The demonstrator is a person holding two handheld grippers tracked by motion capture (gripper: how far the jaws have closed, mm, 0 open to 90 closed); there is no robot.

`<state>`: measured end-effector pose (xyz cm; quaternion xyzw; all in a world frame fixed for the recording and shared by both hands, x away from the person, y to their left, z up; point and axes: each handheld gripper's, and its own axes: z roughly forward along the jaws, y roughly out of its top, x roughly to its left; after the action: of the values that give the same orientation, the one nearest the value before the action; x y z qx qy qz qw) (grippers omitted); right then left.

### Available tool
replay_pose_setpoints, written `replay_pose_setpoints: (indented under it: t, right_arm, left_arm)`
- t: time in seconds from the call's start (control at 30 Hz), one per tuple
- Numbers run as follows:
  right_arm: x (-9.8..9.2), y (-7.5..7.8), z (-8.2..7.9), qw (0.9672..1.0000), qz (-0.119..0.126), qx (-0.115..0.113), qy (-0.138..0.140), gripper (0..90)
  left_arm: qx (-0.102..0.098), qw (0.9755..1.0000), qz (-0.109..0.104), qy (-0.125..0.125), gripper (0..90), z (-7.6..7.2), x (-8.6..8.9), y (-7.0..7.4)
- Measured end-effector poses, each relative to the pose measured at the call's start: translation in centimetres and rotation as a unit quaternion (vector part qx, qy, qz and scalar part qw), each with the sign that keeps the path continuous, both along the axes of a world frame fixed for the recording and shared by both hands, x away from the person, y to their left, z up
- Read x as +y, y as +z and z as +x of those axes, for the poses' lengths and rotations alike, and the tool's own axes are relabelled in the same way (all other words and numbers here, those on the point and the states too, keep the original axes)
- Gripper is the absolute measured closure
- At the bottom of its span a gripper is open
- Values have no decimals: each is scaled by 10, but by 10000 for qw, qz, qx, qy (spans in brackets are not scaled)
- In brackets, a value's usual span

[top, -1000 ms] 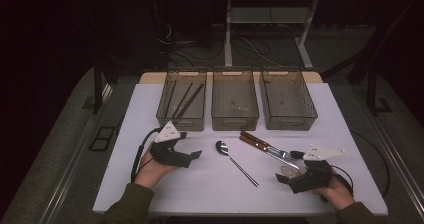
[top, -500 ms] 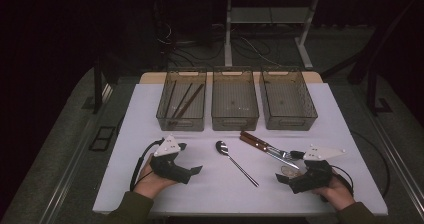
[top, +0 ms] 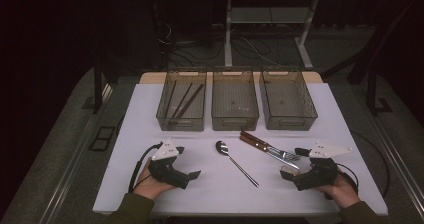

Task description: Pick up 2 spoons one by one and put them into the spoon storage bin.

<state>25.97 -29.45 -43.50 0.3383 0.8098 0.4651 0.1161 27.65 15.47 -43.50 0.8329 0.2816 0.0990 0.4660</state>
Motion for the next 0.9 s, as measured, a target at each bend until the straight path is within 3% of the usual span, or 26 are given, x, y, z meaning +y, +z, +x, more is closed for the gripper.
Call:
replay_pose_setpoints:
  t: [0.23, 0.5, 0.6, 0.9]
  right_arm:
    - [-7, 3, 0, 9999, -136, -58, 80, 6]
    - [-19, 5, -2, 9994, -251, -104, 198, 6]
    - [-24, 4, -3, 9996, -246, -47, 161, 6]
    - [-44, 4, -3, 9993, -339, 141, -1, 7]
  left_arm:
    - [-5, 9999, -100, -70, 0, 1, 1, -2]
    - [-16, 9999, -63, -150, 0, 0, 1, -2]
    - [35, 9999, 47, -134, 5, -1, 2, -2]
    - [-28, 9999, -93, -26, 0, -4, 6, 0]
